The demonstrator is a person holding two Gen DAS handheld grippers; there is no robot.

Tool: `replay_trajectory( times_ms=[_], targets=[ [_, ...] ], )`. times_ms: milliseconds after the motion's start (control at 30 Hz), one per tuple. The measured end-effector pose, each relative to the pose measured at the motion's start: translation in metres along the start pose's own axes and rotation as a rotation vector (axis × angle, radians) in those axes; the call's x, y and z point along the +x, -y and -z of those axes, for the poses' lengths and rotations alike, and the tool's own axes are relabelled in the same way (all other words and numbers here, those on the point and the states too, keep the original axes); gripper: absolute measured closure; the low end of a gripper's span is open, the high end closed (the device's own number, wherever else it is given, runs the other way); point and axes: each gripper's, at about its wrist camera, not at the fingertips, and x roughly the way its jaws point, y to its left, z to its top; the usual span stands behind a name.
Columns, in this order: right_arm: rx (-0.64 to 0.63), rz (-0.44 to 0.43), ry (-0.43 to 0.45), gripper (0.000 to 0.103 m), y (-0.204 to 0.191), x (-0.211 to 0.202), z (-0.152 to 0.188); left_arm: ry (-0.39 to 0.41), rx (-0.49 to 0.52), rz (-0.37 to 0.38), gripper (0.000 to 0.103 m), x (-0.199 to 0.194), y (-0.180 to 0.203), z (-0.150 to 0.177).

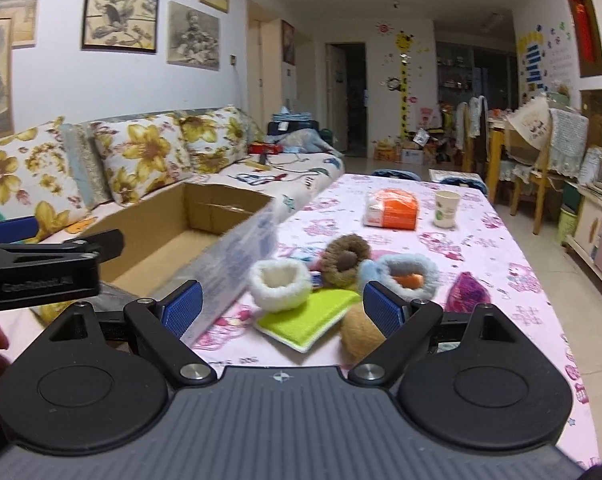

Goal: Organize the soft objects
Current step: 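Move right tool toward teal fuzzy ball while left tool swings over cardboard box, then close right tool on teal fuzzy ball while left tool grasps brown bear plush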

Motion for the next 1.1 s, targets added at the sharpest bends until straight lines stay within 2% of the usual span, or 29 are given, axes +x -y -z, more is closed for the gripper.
replay_trajectory(
  times_ms=[133,700,1100],
  targets=[
    [0.014,0.026,-0.012,0.000,0.008,0.001,0.003,-0.026,0.003,0.031,0.001,0.006,0.011,0.005],
    [0.147,0.154,-0.063,0.000,0.041,-0.001,0.011,-0.104,0.171,0.229,0.001,0.025,0.079,0.034],
    [0.276,0.234,-0.128,0.000,0.057,0.004,0.018,-0.136,0.254,0.317,0.001,0.051,0.125,0.047]
  ],
)
